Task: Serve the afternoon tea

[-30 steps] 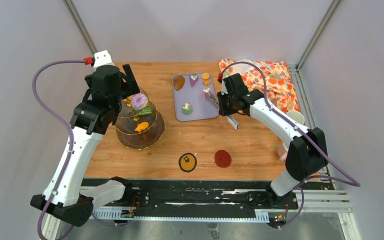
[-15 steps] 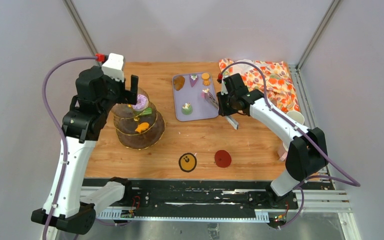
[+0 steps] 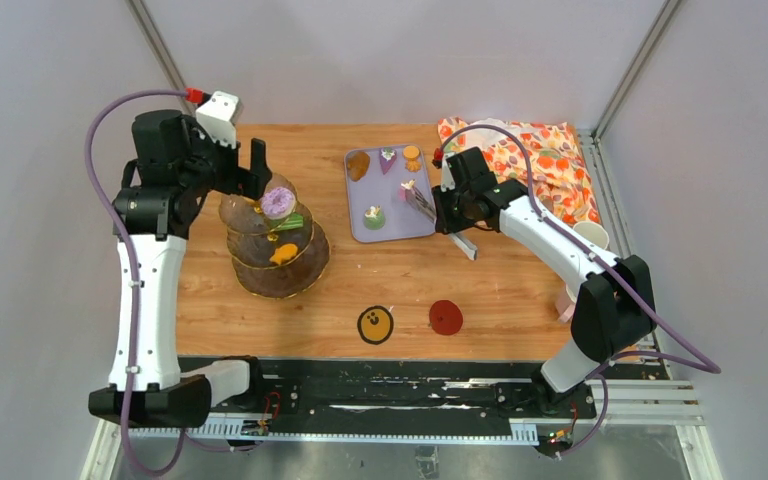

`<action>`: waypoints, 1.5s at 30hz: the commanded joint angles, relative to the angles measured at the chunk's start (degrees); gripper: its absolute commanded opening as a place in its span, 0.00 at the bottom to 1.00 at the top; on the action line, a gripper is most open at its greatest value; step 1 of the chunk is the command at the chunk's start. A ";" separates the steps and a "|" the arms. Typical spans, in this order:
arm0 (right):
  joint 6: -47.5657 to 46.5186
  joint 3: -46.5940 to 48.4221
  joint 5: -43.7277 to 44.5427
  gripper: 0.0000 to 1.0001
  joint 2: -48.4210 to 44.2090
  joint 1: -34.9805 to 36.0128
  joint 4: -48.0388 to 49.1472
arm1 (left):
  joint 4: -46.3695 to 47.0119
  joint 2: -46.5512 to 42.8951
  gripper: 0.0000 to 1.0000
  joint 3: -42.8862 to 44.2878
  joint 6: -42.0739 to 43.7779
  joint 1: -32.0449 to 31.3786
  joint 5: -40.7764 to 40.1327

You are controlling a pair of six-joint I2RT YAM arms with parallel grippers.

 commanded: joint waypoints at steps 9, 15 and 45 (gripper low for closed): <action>-0.63 0.92 -1.85 0.01 -2.87 -0.65 -0.83 | 0.20 3.42 0.98 -1.74 -1.39 10.04 17.59; -0.50 1.31 -2.10 0.01 -2.79 -0.65 -1.02 | -0.51 4.30 0.97 -3.11 0.04 10.67 19.23; -0.28 1.43 -2.86 0.01 -2.22 -0.65 -0.67 | 6.68 1.18 0.37 -6.42 -11.97 10.63 10.86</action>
